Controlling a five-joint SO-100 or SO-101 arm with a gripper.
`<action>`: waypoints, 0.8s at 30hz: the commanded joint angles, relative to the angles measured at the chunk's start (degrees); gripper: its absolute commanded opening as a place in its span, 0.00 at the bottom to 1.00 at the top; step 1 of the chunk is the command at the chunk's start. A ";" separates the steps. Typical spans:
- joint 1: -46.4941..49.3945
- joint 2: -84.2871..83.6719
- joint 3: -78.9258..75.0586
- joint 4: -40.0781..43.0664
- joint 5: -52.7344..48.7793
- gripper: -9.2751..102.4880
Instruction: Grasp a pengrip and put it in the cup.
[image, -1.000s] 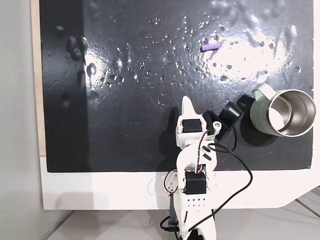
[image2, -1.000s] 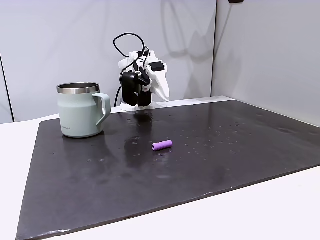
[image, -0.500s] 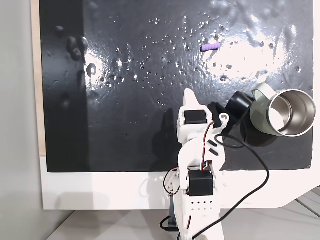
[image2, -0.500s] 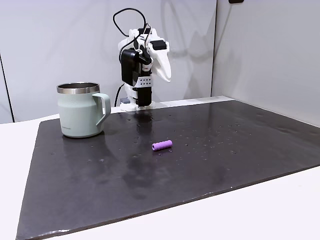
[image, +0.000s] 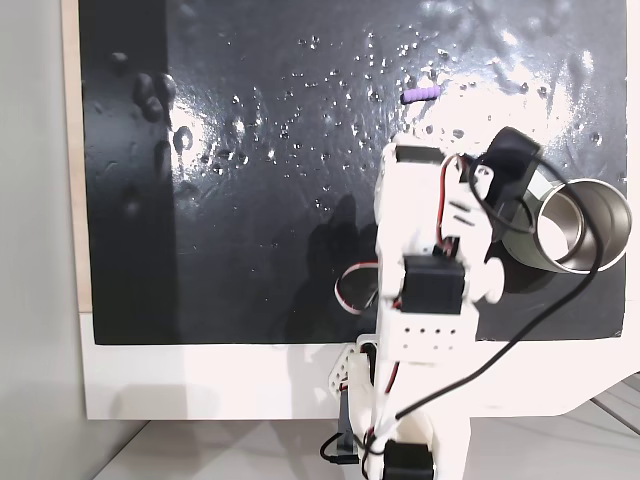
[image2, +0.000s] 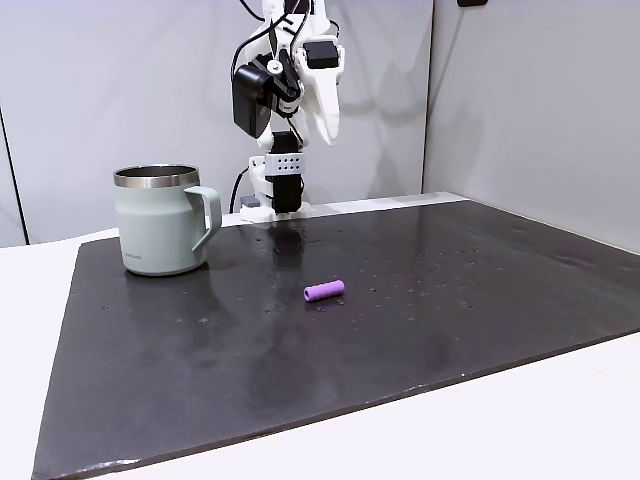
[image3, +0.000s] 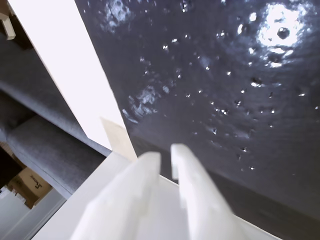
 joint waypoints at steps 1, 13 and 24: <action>1.32 -8.00 -13.80 5.71 -2.02 0.13; 4.83 -37.53 -42.54 16.26 -12.22 0.29; 7.21 -50.45 -46.05 12.39 -15.21 0.29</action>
